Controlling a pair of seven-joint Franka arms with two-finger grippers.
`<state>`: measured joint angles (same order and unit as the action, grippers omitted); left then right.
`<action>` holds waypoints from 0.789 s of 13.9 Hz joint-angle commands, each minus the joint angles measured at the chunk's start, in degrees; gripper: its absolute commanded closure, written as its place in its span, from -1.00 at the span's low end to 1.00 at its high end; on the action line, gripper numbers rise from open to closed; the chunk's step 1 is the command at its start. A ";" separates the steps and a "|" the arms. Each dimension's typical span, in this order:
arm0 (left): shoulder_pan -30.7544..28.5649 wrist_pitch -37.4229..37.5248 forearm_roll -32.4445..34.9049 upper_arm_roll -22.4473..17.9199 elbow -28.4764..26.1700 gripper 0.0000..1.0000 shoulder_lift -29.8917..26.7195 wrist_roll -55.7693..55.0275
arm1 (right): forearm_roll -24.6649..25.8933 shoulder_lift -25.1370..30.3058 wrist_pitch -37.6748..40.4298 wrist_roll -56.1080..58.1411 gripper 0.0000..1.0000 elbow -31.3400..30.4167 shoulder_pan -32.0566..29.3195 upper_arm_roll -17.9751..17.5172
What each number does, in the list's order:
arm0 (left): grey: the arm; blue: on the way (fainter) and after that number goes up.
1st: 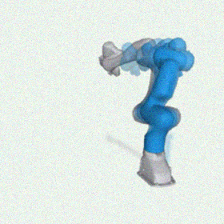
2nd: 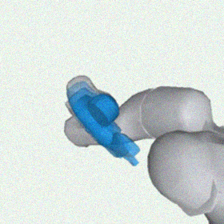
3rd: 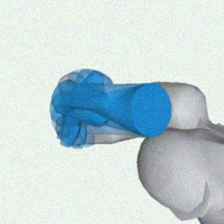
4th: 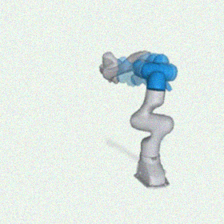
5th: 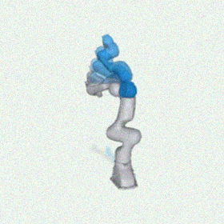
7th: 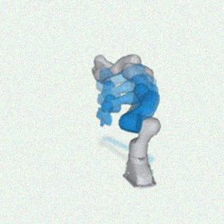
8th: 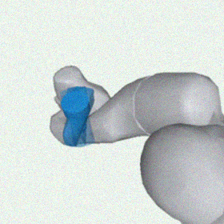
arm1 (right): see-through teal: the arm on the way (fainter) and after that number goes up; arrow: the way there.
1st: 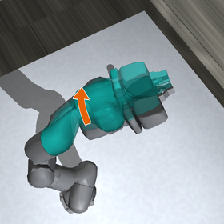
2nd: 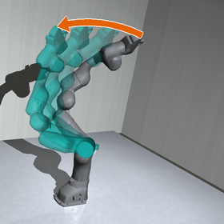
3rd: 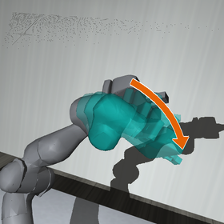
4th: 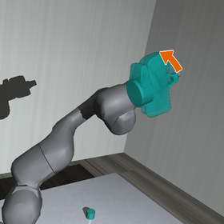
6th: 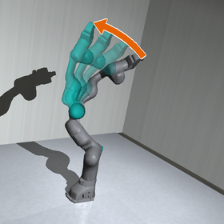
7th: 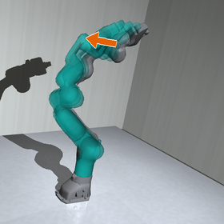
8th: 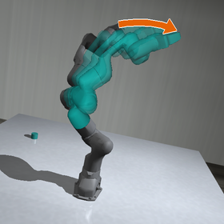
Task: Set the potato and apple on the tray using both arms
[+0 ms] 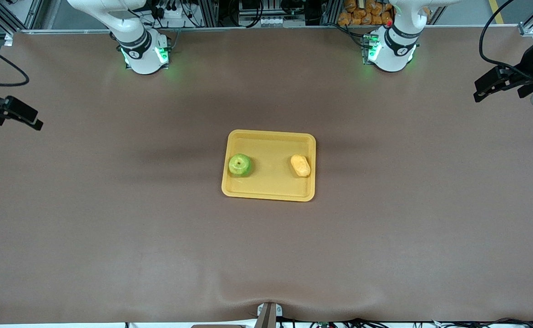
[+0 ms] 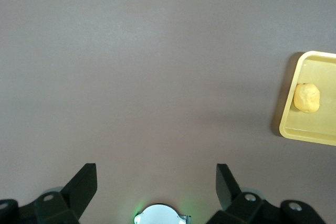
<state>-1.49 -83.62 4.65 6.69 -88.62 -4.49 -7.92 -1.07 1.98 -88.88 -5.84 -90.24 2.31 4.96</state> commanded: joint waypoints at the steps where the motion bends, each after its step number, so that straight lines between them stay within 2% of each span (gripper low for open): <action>1: -0.09 0.39 -1.48 -0.18 -0.94 -1.00 -1.92 0.62 | 0.89 2.06 1.07 3.19 -1.00 -1.60 -1.51 0.22; 3: -0.27 0.39 -3.23 -0.36 -0.59 -1.00 -1.84 0.36 | 0.72 2.06 1.25 5.92 -1.00 -1.60 -4.06 -0.48; 11: -0.27 0.21 -4.47 -0.71 1.26 -1.00 -0.08 0.01 | -0.16 3.12 5.82 4.97 -1.00 -1.25 -3.37 -0.48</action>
<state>-1.64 -83.62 0.93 6.32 -88.26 -4.94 -7.96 -1.00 3.31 -84.06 -0.82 -90.53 -0.97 4.85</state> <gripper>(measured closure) 0.000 0.000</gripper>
